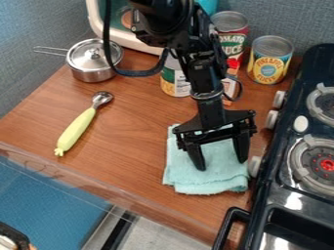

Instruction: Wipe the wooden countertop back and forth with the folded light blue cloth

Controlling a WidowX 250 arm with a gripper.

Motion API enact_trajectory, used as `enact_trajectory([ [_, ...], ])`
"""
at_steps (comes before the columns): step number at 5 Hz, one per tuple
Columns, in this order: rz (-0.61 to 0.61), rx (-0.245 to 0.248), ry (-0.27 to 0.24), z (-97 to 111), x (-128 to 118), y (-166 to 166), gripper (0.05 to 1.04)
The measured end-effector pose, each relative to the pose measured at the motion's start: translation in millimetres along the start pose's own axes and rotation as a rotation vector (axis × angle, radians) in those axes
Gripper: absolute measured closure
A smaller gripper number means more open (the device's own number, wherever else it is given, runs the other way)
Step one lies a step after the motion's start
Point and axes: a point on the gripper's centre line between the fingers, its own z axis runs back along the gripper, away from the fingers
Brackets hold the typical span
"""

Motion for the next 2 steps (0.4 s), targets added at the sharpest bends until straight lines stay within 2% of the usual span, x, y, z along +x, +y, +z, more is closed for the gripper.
enact_trajectory([
  [1,0.009,0.041,-0.041,2,10,11,0.082],
  [2,0.073,0.068,-0.076,9,25,29,0.082],
])
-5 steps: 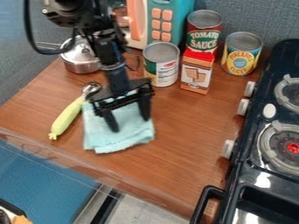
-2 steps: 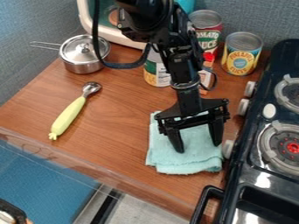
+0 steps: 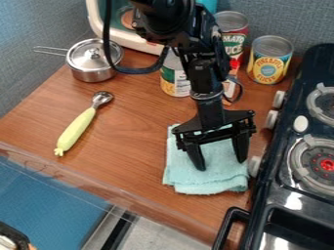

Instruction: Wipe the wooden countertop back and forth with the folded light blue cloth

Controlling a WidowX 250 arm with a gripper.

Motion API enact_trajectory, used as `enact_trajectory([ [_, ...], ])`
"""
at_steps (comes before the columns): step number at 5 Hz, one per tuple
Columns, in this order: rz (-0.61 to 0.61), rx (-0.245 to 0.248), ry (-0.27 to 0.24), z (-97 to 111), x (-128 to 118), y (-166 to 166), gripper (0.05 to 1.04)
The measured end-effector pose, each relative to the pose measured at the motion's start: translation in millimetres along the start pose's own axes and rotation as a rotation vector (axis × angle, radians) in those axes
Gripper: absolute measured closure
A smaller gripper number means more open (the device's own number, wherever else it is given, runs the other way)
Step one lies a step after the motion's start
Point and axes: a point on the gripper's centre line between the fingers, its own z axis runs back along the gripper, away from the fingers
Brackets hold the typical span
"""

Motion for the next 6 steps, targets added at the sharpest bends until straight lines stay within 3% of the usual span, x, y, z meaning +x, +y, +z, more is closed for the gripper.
enact_trajectory([
  [1,0.024,0.041,-0.039,4,12,18,0.082],
  [4,0.057,0.113,-0.080,11,29,43,0.083],
  [5,0.050,0.122,-0.079,16,29,46,0.083],
  [6,0.044,0.092,-0.075,42,21,44,0.083],
])
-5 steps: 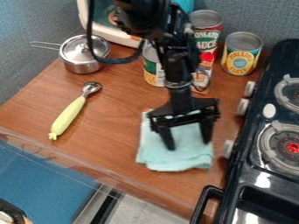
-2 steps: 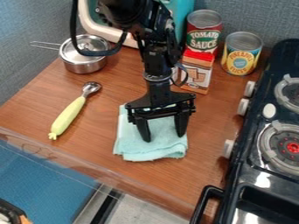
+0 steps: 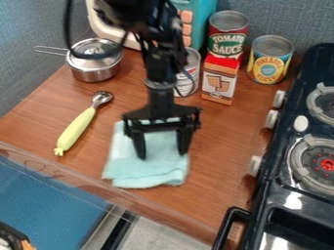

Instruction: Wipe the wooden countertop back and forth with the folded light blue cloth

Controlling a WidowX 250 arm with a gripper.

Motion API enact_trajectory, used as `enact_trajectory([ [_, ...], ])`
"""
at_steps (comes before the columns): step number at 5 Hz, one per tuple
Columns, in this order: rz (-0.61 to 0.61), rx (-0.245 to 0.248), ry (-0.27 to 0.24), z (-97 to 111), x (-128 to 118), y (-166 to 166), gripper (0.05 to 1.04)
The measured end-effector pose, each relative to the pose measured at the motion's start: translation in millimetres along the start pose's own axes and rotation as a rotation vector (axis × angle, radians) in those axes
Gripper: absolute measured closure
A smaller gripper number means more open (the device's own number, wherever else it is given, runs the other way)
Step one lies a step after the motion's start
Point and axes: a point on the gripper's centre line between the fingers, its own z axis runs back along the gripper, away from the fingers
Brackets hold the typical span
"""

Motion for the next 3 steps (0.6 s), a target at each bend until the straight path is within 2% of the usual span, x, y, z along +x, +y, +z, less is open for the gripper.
enact_trajectory([
  [2,-0.086,-0.096,-0.041,63,-14,-11,0.083],
  [3,-0.146,-0.102,-0.116,90,-18,-5,0.084],
])
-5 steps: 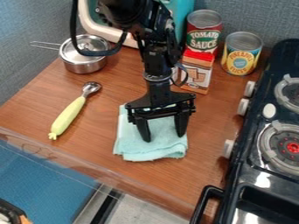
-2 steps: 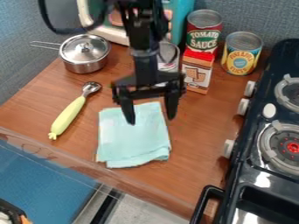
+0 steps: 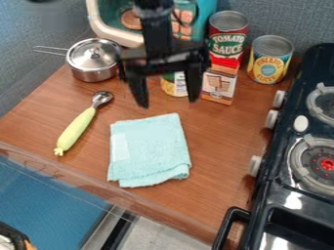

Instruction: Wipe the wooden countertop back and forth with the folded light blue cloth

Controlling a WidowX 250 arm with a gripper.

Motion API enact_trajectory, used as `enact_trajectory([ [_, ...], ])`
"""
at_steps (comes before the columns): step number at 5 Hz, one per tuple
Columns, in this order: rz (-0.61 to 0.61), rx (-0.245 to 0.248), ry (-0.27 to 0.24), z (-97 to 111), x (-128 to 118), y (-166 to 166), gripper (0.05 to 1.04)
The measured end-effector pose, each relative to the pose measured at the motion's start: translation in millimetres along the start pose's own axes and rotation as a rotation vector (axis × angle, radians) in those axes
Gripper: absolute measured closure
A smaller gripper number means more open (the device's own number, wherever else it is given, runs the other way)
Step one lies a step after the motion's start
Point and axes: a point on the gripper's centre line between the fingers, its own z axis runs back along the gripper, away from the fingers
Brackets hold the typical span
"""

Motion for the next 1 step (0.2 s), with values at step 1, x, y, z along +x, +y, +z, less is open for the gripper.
enact_trajectory([
  [1,-0.093,0.007,-0.095,22.1,-4.7,-4.6,0.084],
])
